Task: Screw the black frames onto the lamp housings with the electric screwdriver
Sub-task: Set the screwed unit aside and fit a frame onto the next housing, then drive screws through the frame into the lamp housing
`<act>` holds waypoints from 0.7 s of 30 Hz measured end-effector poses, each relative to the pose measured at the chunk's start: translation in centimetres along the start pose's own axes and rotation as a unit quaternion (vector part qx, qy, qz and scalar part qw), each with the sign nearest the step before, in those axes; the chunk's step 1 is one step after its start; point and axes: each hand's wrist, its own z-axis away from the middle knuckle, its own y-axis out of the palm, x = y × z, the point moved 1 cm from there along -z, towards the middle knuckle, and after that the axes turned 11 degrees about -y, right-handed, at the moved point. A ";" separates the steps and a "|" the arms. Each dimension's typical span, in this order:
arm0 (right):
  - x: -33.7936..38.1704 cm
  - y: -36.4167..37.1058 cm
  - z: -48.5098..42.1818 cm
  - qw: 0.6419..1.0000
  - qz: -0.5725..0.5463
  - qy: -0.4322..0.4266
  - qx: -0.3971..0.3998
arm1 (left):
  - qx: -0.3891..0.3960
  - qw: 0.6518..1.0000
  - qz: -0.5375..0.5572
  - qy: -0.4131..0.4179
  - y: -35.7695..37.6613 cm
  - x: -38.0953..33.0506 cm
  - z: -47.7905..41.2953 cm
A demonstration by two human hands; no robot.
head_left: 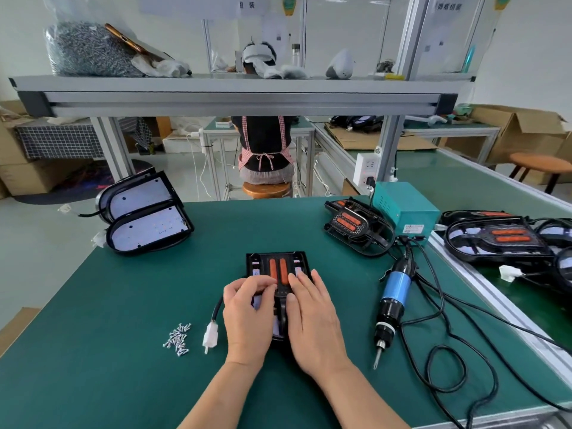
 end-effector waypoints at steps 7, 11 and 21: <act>-1.2 -4.4 -0.8 0.981 0.002 0.061 -0.184 | -0.006 1.000 0.015 0.002 0.1 -0.1 -0.1; -5.8 -9.4 -2.2 0.955 0.088 0.255 -0.125 | -0.022 1.000 0.021 0.004 0.2 0.1 -0.1; -10.3 -11.2 -2.8 0.901 0.164 0.400 0.027 | -0.008 1.000 0.020 0.009 0.0 0.2 -0.1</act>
